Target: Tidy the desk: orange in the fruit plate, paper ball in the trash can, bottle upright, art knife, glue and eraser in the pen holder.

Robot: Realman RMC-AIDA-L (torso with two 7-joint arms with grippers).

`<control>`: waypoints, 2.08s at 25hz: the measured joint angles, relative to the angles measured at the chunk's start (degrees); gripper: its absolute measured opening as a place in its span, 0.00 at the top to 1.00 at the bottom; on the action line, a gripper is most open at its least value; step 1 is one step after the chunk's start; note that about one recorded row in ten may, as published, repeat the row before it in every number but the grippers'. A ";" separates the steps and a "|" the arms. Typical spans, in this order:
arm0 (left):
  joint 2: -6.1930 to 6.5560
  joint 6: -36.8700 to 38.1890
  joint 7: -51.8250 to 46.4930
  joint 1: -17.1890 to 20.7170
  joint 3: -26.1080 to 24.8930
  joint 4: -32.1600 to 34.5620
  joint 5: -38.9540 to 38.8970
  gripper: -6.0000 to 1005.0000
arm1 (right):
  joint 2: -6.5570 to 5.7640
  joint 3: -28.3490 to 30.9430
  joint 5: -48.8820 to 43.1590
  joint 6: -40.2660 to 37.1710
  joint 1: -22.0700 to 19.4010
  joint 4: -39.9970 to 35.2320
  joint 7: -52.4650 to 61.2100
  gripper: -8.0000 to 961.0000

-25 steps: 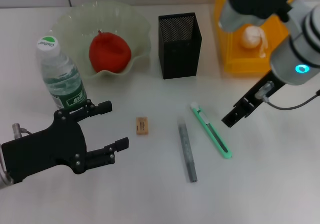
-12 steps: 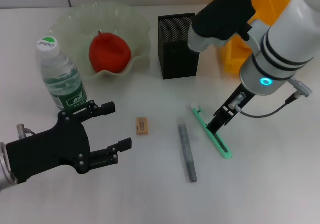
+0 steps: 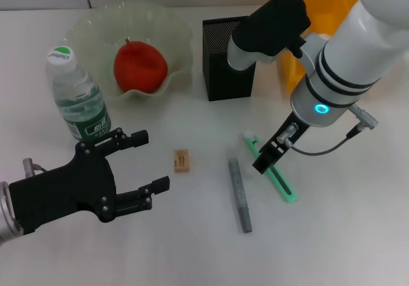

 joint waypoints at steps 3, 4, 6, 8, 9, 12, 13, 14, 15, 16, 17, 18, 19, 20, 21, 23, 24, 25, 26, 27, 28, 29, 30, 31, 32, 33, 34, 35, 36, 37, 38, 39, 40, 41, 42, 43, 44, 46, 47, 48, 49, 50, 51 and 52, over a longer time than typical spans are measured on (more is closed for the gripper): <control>0.00 0.01 0.00 0.01 -0.02 -0.05 0.00 0.19 | 0.00 -0.43 0.46 0.91 0.64 1.40 0.02 0.33; 0.00 0.02 0.00 0.01 -0.03 -0.07 0.00 0.19 | 0.00 -0.57 0.67 1.12 0.86 1.88 0.02 0.33; 0.00 0.03 0.00 0.01 -0.04 -0.11 0.00 0.19 | 0.00 -0.63 0.99 1.55 1.45 3.02 0.03 0.35; 0.00 0.05 0.01 0.01 -0.06 -0.15 0.00 0.19 | 0.00 -0.72 1.13 2.26 1.97 4.27 0.04 0.36; 0.00 0.06 0.04 0.01 -0.06 -0.17 0.00 0.19 | 0.00 -0.88 1.16 2.64 2.14 4.67 0.04 0.37; 0.00 0.06 0.07 0.01 -0.07 -0.24 0.00 0.19 | 0.00 -1.71 1.43 3.38 2.30 5.36 0.04 0.39; 0.00 0.06 0.09 0.01 -0.07 -0.30 0.00 0.19 | 0.00 -1.84 1.67 3.52 2.53 5.87 0.04 0.39; 0.00 0.06 0.27 0.00 -0.07 -0.50 0.00 0.19 | 0.00 -1.93 1.90 3.55 2.75 6.35 0.03 0.40; 0.00 0.06 0.46 -0.04 -0.07 -0.70 0.00 0.20 | 0.00 -1.97 2.14 3.65 3.05 7.05 0.04 0.41; 0.00 0.06 0.62 -0.10 -0.08 -0.95 0.00 0.20 | 0.00 -2.02 2.35 3.79 3.32 7.63 0.03 0.41; 0.00 0.06 0.82 -0.21 -0.10 -1.26 0.00 0.20 | 0.00 -2.05 2.44 3.96 3.45 7.98 0.04 0.42; 0.01 0.06 0.93 -0.33 -0.13 -1.50 0.00 0.20 | 0.00 -2.08 2.45 4.09 3.46 8.02 0.03 0.43; 0.02 0.06 0.94 -0.39 -0.14 -1.61 0.00 0.20 | 0.00 -2.10 2.46 4.24 3.44 8.06 0.03 0.45; 0.05 0.09 0.95 -0.44 -0.16 -1.70 0.00 0.20 | 0.00 -2.15 2.45 4.44 3.38 8.15 0.03 0.48; 0.05 0.09 0.95 -0.44 -0.16 -1.70 0.00 0.20 | 0.00 -2.15 2.45 4.44 3.38 8.15 0.03 0.51; 0.07 0.09 0.96 -0.46 -0.16 -1.70 0.00 0.20 | 0.00 -2.24 2.45 4.58 3.36 8.41 -0.14 0.57; 0.07 0.09 0.96 -0.46 -0.16 -1.70 0.00 0.20 | 0.00 -2.38 2.46 4.67 3.35 8.47 -0.23 0.60; 0.08 0.06 0.97 -0.50 -0.15 -1.70 0.01 0.20 | -0.01 -2.52 2.47 4.76 3.32 8.47 -0.26 0.63; 0.09 0.05 0.97 -0.51 -0.16 -1.70 0.00 0.20 | -0.01 -2.65 2.49 4.81 3.30 8.47 -0.28 0.65; 0.09 0.05 0.97 -0.52 -0.16 -1.70 0.00 0.20 | -0.01 -2.77 2.51 4.87 3.27 8.46 -0.29 0.68; 0.09 0.05 0.97 -0.55 -0.15 -1.70 0.01 0.20 | -0.01 -2.80 2.54 4.88 3.24 8.46 -0.30 0.71; 0.09 0.05 0.97 -0.58 -0.16 -1.70 0.00 0.20 | -0.01 -2.80 2.56 4.88 3.21 8.44 -0.31 0.74; 0.09 0.05 0.97 -0.58 -0.16 -1.70 0.00 0.20 | -0.01 -2.81 2.58 4.88 3.11 8.32 -0.32 0.76; 0.09 0.05 0.97 -0.58 -0.16 -1.70 0.00 0.20 | -0.01 -2.80 2.60 4.89 2.86 7.98 -0.35 0.79; 0.09 0.09 0.97 -0.59 -0.15 -1.69 0.00 0.20 | -0.01 -2.71 2.62 4.71 2.22 6.99 -0.38 0.82; 0.09 0.15 0.97 -0.60 -0.16 -1.68 0.01 0.20 | -0.02 -2.62 2.63 4.33 1.52 5.65 -0.41 0.82; 0.09 0.33 0.97 -0.61 -0.23 -1.59 0.00 0.20 | -0.15 -2.27 2.55 3.62 0.19 2.61 -0.42 0.82; 0.09 0.50 0.97 -0.61 -0.38 -1.45 -0.01 0.20 | -0.30 -1.70 2.33 2.55 -1.28 -0.63 -0.43 0.82; 0.09 0.64 0.97 -0.60 -0.48 -1.37 0.01 0.20 | -0.48 -0.26 1.77 1.38 -3.09 -5.26 -0.50 0.82; 0.09 0.79 0.97 -0.57 -0.70 -1.25 0.00 0.20 | -0.50 1.39 1.21 0.31 -4.54 -8.64 -0.72 0.82; 0.08 0.88 0.97 -0.56 -0.80 -1.21 -0.01 0.20 | -0.57 3.93 0.52 -0.47 -6.50 -13.13 -1.20 0.82; 0.09 0.93 0.97 -0.55 -0.84 -1.21 -0.01 0.20 | -0.58 6.42 0.05 -0.91 -8.61 -17.66 -2.08 0.82; 0.08 1.01 0.97 -0.56 -0.84 -1.20 -0.03 0.20 | -0.54 8.78 0.01 -0.53 -11.02 -22.26 -3.31 0.82; 0.08 1.07 0.97 -0.57 -0.85 -1.20 -0.03 0.20 | -0.50 10.59 0.58 0.39 -13.28 -25.85 -4.76 0.82; 0.08 1.09 0.97 -0.60 -0.85 -1.22 -0.03 0.20 | -0.49 12.26 2.63 3.17 -16.34 -29.62 -6.97 0.81; 0.08 1.10 0.97 -0.62 -0.86 -1.31 -0.03 0.20 | -0.51 13.50 5.12 6.05 -19.38 -32.48 -9.70 0.81; 0.09 1.09 0.97 -0.66 -0.86 -1.41 -0.02 0.20 | -0.50 14.28 8.89 10.46 -22.59 -34.30 -13.56 0.81; 0.09 0.93 0.97 -0.77 -0.86 -1.55 -0.02 0.20 | -0.54 14.94 19.40 20.88 -27.62 -34.49 -24.20 0.81; 0.09 0.83 0.99 -0.82 -0.86 -1.57 -0.01 0.20 | -0.51 15.02 26.80 25.80 -29.42 -32.85 -31.90 0.81; 0.09 0.79 1.01 -0.84 -0.86 -1.59 0.01 0.20 | -0.51 15.19 34.72 29.50 -30.58 -30.12 -39.99 0.81; 0.07 0.79 1.03 -0.86 -0.84 -1.59 0.00 0.20 | -0.48 15.19 44.30 32.32 -30.96 -26.43 -49.28 0.81; 0.04 0.79 1.03 -0.89 -0.82 -1.60 0.01 0.20 | -0.49 15.40 51.56 33.47 -30.49 -22.20 -57.30 0.81; 0.03 0.78 1.04 -0.89 -0.81 -1.60 0.01 0.20 | -0.51 15.68 59.32 34.19 -29.72 -17.37 -65.86 0.81; 0.00 0.77 1.04 -0.93 -0.76 -1.61 0.00 0.20 | -0.54 15.98 66.15 33.75 -28.24 -12.31 -73.82 0.81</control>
